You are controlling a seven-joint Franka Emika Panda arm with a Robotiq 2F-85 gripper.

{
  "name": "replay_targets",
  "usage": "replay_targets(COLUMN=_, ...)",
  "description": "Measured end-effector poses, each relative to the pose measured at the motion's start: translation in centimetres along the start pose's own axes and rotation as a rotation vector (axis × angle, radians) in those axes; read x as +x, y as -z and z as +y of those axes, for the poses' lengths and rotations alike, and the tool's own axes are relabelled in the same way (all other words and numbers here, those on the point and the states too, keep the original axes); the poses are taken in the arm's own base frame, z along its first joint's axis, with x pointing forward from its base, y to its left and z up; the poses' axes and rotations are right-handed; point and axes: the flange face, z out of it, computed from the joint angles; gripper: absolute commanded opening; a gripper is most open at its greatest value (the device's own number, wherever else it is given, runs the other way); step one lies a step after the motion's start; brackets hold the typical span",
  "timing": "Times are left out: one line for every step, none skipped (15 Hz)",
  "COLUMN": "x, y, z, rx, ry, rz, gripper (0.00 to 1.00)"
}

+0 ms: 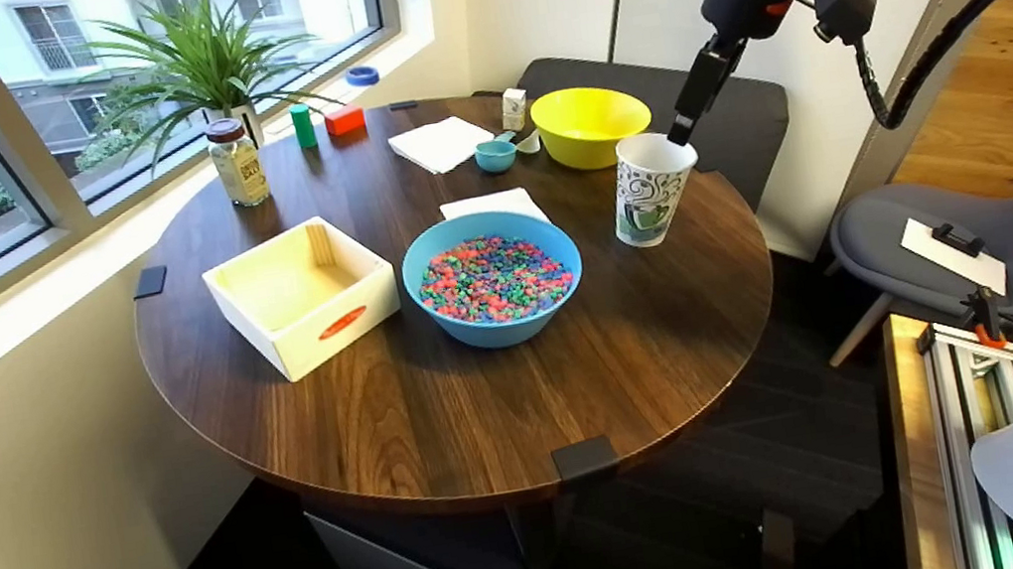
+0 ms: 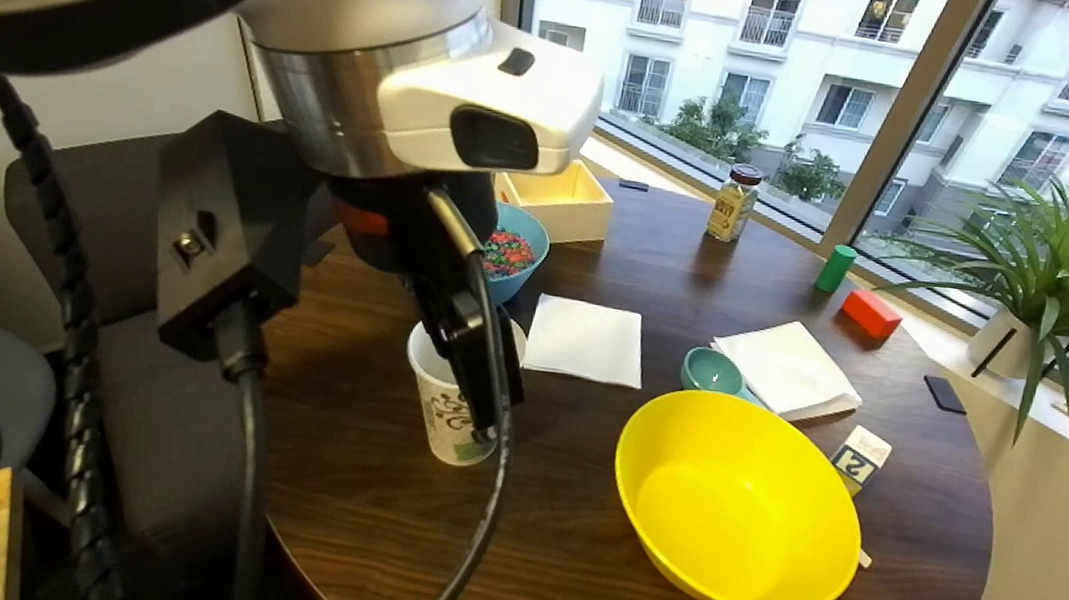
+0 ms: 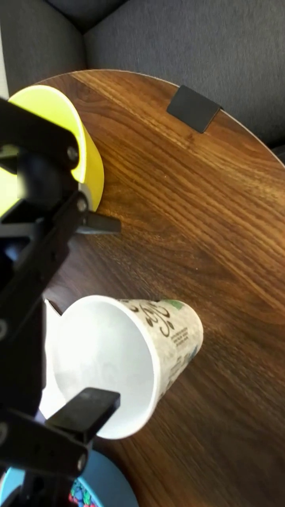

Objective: Turn the paper cup over

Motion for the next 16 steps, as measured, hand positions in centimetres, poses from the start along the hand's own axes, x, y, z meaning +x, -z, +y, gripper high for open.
replay_targets(x=0.1, y=-0.4, z=0.2, rx=0.001, ry=-0.006, rz=0.002, gripper=1.0)
replay_targets(x=0.1, y=-0.9, z=0.4, rx=0.002, ry=-0.011, rz=0.002, gripper=1.0)
replay_targets(x=0.1, y=-1.3, z=0.6, rx=0.002, ry=-0.014, rz=0.0, gripper=0.97)
replay_targets(x=0.2, y=-1.6, z=0.7, rx=0.002, ry=-0.017, rz=-0.002, gripper=0.9)
replay_targets(x=0.3, y=-1.9, z=0.8, rx=0.003, ry=-0.02, rz=-0.003, gripper=0.73)
replay_targets(x=0.3, y=-2.2, z=0.9, rx=0.003, ry=-0.022, rz=-0.007, gripper=0.7)
replay_targets(x=0.4, y=-2.4, z=1.0, rx=0.004, ry=-0.023, rz=-0.009, gripper=0.63)
replay_targets(x=0.4, y=-2.6, z=1.1, rx=0.004, ry=-0.024, rz=-0.009, gripper=0.53)
replay_targets(x=0.5, y=-2.8, z=1.1, rx=0.003, ry=-0.025, rz=-0.007, gripper=0.45)
replay_targets(x=0.6, y=-2.9, z=1.2, rx=0.003, ry=-0.026, rz=-0.004, gripper=0.39)
replay_targets(x=0.6, y=-3.0, z=1.2, rx=0.003, ry=-0.026, rz=0.0, gripper=0.3)
replay_targets(x=0.7, y=-3.1, z=1.2, rx=0.003, ry=-0.026, rz=0.005, gripper=0.23)
replay_targets(x=0.8, y=-3.1, z=1.2, rx=0.003, ry=-0.027, rz=0.007, gripper=0.16)
replay_targets(x=0.8, y=-3.2, z=1.2, rx=0.002, ry=-0.027, rz=0.01, gripper=0.08)
replay_targets(x=0.9, y=-3.2, z=1.2, rx=0.002, ry=-0.027, rz=0.013, gripper=0.02)
replay_targets(x=0.9, y=-3.2, z=1.2, rx=0.002, ry=-0.027, rz=0.018, gripper=0.0)
